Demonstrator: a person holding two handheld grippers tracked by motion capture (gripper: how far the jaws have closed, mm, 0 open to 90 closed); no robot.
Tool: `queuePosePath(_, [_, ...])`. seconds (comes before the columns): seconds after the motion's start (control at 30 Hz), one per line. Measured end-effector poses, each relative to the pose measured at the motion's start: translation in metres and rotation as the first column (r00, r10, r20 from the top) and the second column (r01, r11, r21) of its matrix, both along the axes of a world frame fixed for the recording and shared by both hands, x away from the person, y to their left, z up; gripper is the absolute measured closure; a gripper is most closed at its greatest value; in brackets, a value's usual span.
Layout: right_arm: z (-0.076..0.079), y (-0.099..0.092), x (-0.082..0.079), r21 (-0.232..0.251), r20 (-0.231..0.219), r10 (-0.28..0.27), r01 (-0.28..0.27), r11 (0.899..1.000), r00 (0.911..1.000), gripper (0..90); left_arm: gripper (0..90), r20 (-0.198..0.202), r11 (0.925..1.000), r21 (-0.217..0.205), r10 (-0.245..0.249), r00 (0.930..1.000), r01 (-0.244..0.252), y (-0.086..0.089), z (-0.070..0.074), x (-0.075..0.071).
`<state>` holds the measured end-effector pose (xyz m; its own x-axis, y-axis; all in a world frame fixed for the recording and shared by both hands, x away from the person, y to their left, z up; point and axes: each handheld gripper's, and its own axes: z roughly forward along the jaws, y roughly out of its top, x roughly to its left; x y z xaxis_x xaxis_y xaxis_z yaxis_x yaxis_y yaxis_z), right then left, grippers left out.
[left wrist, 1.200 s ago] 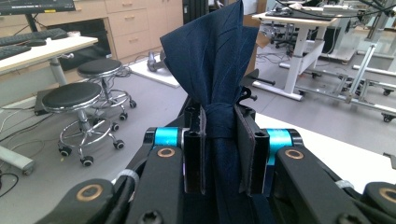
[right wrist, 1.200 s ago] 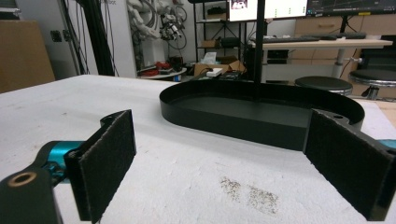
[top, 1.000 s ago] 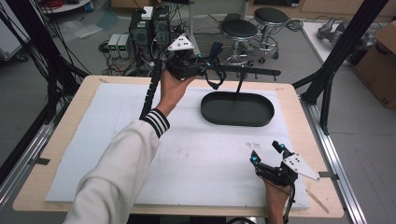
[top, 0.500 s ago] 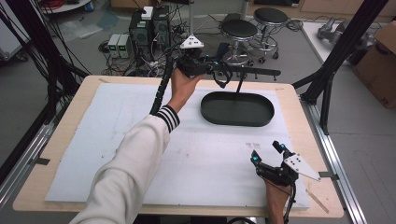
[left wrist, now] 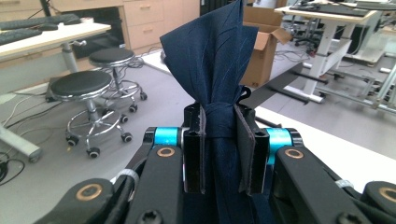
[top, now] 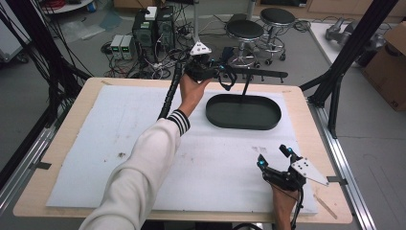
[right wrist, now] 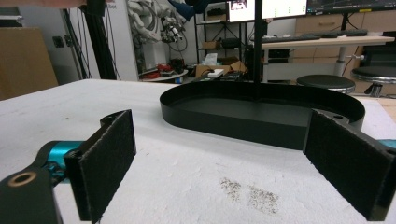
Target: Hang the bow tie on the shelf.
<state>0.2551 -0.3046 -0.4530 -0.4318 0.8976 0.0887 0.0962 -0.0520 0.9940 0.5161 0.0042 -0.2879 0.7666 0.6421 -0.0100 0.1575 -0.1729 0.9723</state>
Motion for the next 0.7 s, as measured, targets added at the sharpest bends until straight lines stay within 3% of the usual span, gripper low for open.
queuePosePath(0.53, [0.0, 0.0, -0.001, 0.003, 0.001, -0.001, 0.001, 1.0, 1.0, 8.4, 74.7, 0.01, 0.998, 0.031, 0.054, 0.9985, -0.055, 0.008, -0.013, -0.002])
queuePosePath(0.7, [0.0, 0.0, 0.0, 0.003, 0.0, -0.001, 0.001, 1.0, 1.0, 8.5, 74.7, 0.0, 0.9958, 0.033, 0.086, 0.9963, -0.086, 0.018, -0.021, -0.005])
